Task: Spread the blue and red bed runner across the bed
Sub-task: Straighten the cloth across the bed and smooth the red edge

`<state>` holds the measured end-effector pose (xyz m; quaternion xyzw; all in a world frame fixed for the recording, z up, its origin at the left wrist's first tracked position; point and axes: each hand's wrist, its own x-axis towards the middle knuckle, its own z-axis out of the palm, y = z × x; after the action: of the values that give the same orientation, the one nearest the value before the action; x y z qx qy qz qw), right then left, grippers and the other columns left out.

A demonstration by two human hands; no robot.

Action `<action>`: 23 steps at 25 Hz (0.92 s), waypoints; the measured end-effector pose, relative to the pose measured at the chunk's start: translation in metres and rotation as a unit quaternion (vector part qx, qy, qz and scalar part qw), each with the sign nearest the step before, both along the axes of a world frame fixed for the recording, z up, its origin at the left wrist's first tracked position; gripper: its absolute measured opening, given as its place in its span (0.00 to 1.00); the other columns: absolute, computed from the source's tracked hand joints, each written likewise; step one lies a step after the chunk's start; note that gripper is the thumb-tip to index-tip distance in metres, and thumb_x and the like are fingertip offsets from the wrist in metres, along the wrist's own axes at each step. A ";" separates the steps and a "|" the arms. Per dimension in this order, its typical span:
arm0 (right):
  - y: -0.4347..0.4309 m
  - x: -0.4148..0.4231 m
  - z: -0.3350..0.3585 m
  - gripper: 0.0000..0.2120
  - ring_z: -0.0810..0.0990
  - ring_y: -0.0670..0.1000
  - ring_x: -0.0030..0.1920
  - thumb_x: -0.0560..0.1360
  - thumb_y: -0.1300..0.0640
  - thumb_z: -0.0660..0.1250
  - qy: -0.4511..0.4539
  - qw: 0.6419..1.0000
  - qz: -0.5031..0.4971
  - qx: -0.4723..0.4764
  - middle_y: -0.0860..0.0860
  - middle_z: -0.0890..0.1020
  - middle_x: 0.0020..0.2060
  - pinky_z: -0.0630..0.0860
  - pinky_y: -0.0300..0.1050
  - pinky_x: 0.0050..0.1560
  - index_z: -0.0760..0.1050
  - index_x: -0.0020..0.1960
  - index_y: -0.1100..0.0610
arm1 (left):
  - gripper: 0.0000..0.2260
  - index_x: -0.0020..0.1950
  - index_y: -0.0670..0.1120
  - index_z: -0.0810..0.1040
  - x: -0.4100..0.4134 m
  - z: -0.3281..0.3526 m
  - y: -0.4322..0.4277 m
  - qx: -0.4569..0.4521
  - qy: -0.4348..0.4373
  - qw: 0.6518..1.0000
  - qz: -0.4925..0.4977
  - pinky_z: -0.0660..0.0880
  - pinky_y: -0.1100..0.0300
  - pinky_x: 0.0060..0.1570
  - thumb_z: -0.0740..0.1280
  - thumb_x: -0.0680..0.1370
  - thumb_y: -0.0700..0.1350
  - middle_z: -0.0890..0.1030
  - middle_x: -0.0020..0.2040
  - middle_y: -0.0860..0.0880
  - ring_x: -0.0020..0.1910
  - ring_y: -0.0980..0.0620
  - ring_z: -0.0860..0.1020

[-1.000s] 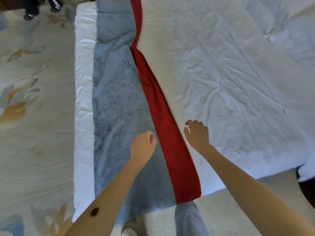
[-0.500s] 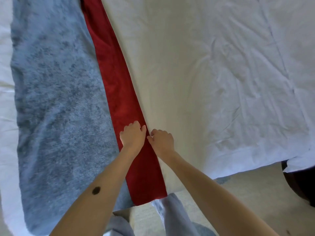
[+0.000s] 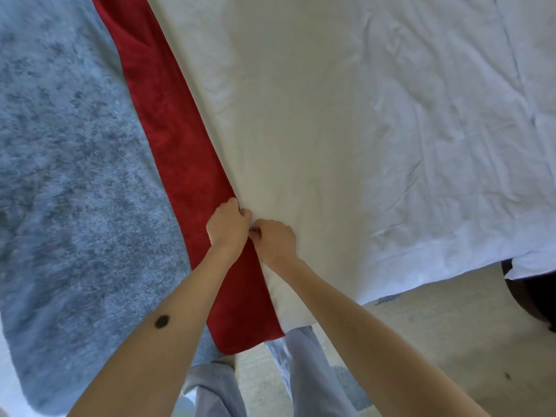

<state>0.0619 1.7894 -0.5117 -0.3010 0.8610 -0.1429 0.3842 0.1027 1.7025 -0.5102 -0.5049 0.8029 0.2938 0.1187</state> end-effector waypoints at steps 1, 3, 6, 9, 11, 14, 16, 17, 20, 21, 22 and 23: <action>0.005 -0.003 0.001 0.10 0.81 0.57 0.46 0.78 0.55 0.59 -0.004 1.000 0.001 0.003 0.54 0.85 0.44 0.72 0.48 0.47 0.78 0.50 0.56 | 0.09 0.43 0.37 0.72 -0.002 0.003 0.005 0.005 0.011 1.000 -0.001 0.72 0.48 0.43 0.58 0.76 0.43 0.79 0.44 0.37 0.44 0.38 0.77; 0.018 -0.008 0.001 0.10 0.81 0.57 0.46 0.78 0.55 0.59 -0.015 1.000 -0.010 0.014 0.54 0.85 0.45 0.72 0.47 0.48 0.78 0.50 0.55 | 0.08 0.44 0.37 0.72 -0.008 0.006 0.017 0.015 0.017 1.000 -0.011 0.71 0.48 0.43 0.58 0.76 0.42 0.79 0.44 0.37 0.44 0.38 0.76; 0.037 -0.014 -0.001 0.09 0.81 0.56 0.47 0.77 0.55 0.59 -0.029 0.998 -0.023 0.049 0.54 0.84 0.46 0.72 0.45 0.46 0.78 0.50 0.55 | 0.09 0.46 0.37 0.73 -0.014 0.004 0.034 0.037 0.001 0.998 -0.042 0.69 0.50 0.42 0.58 0.75 0.42 0.79 0.46 0.38 0.46 0.39 0.77; 0.045 -0.015 -0.004 0.09 0.81 0.56 0.46 0.77 0.55 0.59 -0.034 0.997 -0.026 0.067 0.54 0.84 0.45 0.74 0.46 0.46 0.78 0.49 0.54 | 0.09 0.49 0.37 0.73 -0.015 -0.002 0.042 0.046 -0.014 0.997 -0.061 0.68 0.51 0.43 0.57 0.77 0.42 0.79 0.49 0.38 0.48 0.40 0.76; 0.045 -0.013 -0.006 0.10 0.81 0.56 0.46 0.78 0.55 0.59 -0.031 0.997 -0.024 0.064 0.54 0.84 0.45 0.74 0.47 0.47 0.78 0.50 0.55 | 0.10 0.49 0.38 0.73 -0.012 -0.005 0.041 0.048 -0.016 0.997 -0.061 0.70 0.50 0.45 0.56 0.78 0.44 0.79 0.49 0.39 0.49 0.40 0.76; 0.044 -0.008 -0.004 0.09 0.81 0.55 0.47 0.78 0.54 0.60 -0.006 0.998 -0.042 0.040 0.53 0.83 0.46 0.75 0.49 0.48 0.77 0.52 0.56 | 0.13 0.48 0.42 0.73 0.003 -0.005 0.036 0.054 0.019 0.998 -0.040 0.69 0.52 0.43 0.56 0.80 0.49 0.80 0.47 0.43 0.47 0.43 0.77; 0.044 -0.001 -0.001 0.10 0.79 0.55 0.49 0.78 0.53 0.60 0.033 0.997 -0.063 0.007 0.53 0.82 0.48 0.75 0.51 0.51 0.74 0.55 0.56 | 0.12 0.47 0.44 0.74 0.026 -0.001 0.030 0.038 0.062 0.997 0.005 0.72 0.52 0.42 0.56 0.80 0.50 0.80 0.44 0.45 0.44 0.45 0.77; 0.041 0.002 0.000 0.11 0.78 0.55 0.51 0.78 0.52 0.60 0.054 0.996 -0.068 -0.006 0.53 0.81 0.49 0.75 0.52 0.53 0.72 0.57 0.57 | 0.12 0.47 0.44 0.74 0.042 0.000 0.024 0.022 0.076 0.996 0.038 0.73 0.51 0.41 0.56 0.80 0.50 0.80 0.43 0.45 0.42 0.46 0.77; 0.021 0.010 0.004 0.15 0.76 0.57 0.54 0.78 0.52 0.59 0.104 0.992 -0.072 -0.020 0.55 0.79 0.54 0.72 0.52 0.56 0.68 0.62 0.57 | 0.10 0.48 0.44 0.75 0.105 0.002 0.000 -0.021 0.066 0.984 0.162 0.69 0.53 0.38 0.57 0.79 0.47 0.79 0.43 0.43 0.41 0.44 0.77; 0.011 0.012 0.005 0.16 0.76 0.57 0.55 0.78 0.52 0.59 0.122 0.990 -0.070 -0.019 0.56 0.78 0.55 0.71 0.52 0.56 0.67 0.63 0.57 | 0.09 0.49 0.43 0.75 0.128 0.003 -0.009 -0.032 0.054 0.978 0.198 0.70 0.52 0.39 0.57 0.79 0.46 0.79 0.45 0.41 0.42 0.41 0.77; 0.001 0.016 0.005 0.18 0.75 0.58 0.56 0.78 0.52 0.59 0.137 0.988 -0.072 -0.017 0.56 0.77 0.57 0.71 0.53 0.57 0.66 0.65 0.57 | 0.09 0.49 0.42 0.75 0.154 0.005 -0.017 -0.046 0.043 0.972 0.226 0.71 0.49 0.41 0.58 0.79 0.45 0.78 0.47 0.39 0.45 0.38 0.76; -0.006 0.019 0.005 0.19 0.75 0.58 0.58 0.78 0.53 0.59 0.147 0.986 -0.081 -0.015 0.57 0.76 0.59 0.71 0.54 0.58 0.65 0.66 0.58 | 0.09 0.51 0.40 0.76 0.179 0.007 -0.023 -0.066 0.032 0.967 0.243 0.72 0.45 0.44 0.58 0.78 0.44 0.78 0.50 0.36 0.49 0.36 0.76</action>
<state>0.0813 1.7830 -0.5062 -0.2534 0.9275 -0.1404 0.2364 0.2814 1.6790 -0.5035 -0.6818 0.6772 0.2764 -0.0160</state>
